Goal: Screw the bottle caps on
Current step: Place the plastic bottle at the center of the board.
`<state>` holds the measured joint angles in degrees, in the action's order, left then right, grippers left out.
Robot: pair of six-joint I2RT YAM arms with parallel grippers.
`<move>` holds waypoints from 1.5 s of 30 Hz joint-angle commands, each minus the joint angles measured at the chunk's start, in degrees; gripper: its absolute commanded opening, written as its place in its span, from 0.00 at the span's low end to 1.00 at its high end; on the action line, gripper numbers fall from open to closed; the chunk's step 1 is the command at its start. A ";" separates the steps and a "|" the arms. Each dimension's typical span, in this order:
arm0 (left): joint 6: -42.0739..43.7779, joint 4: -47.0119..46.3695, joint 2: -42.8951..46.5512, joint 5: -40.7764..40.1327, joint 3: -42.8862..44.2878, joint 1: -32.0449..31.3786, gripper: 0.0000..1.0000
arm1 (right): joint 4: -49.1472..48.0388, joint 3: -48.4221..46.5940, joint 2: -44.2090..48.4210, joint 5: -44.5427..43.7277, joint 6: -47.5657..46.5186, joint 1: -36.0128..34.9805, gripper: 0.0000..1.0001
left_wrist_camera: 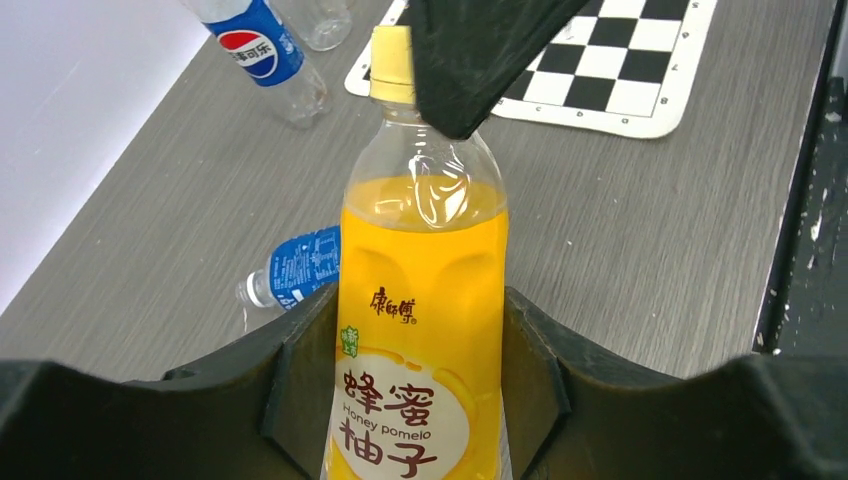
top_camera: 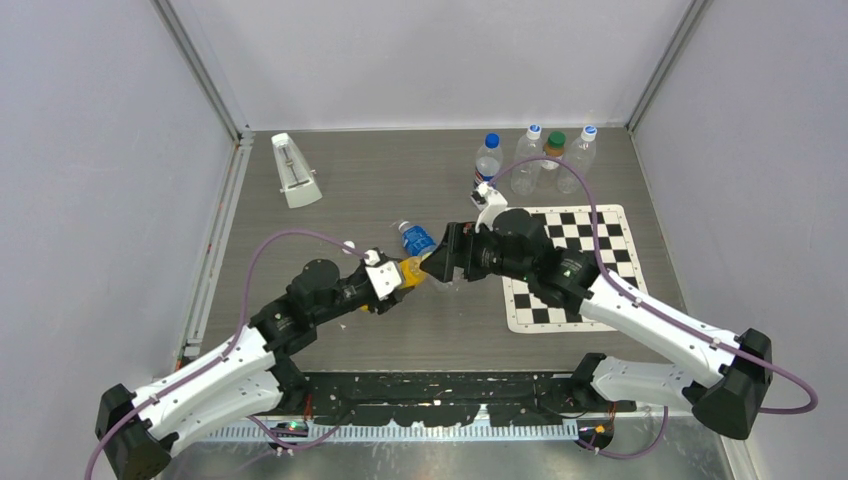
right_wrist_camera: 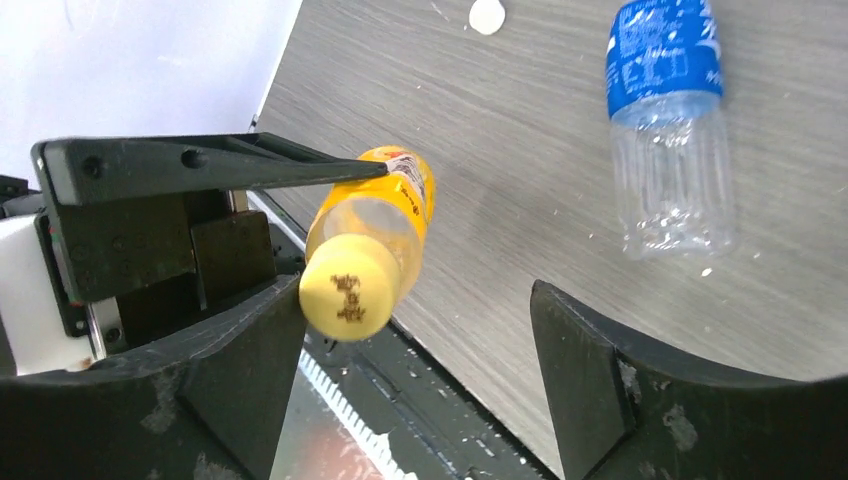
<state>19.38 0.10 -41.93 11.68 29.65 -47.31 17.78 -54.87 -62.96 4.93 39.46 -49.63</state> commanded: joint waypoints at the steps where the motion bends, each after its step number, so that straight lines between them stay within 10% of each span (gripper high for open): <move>1: -7.14 -9.07 -0.61 -3.92 1.74 -0.15 0.00 | -5.37 0.08 4.82 -4.36 -8.53 0.14 0.86; 19: -17.29 -18.90 -9.78 -2.31 9.34 -0.15 0.01 | -33.08 6.97 2.96 -7.26 -8.20 0.14 0.54; 22: -18.91 -21.21 -11.89 -2.33 9.92 -0.15 0.03 | -34.27 7.98 3.72 -8.87 -10.64 0.14 0.30; 24: -19.03 -22.28 -13.15 -2.62 10.34 -0.15 0.16 | -33.61 7.71 4.20 -10.53 -13.77 0.14 0.12; 32: -16.90 -19.11 -16.29 -5.99 14.55 -0.15 0.85 | -29.44 2.71 2.98 -10.46 -24.71 4.82 0.06; 45: -13.43 5.05 -14.02 -22.58 20.82 7.54 0.99 | -31.13 -10.05 -12.34 -7.86 -44.70 15.01 0.06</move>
<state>4.71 -4.67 -58.39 -2.50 48.73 -41.95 -9.47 -60.55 -70.22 -2.87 5.30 -35.64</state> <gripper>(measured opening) 0.989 0.415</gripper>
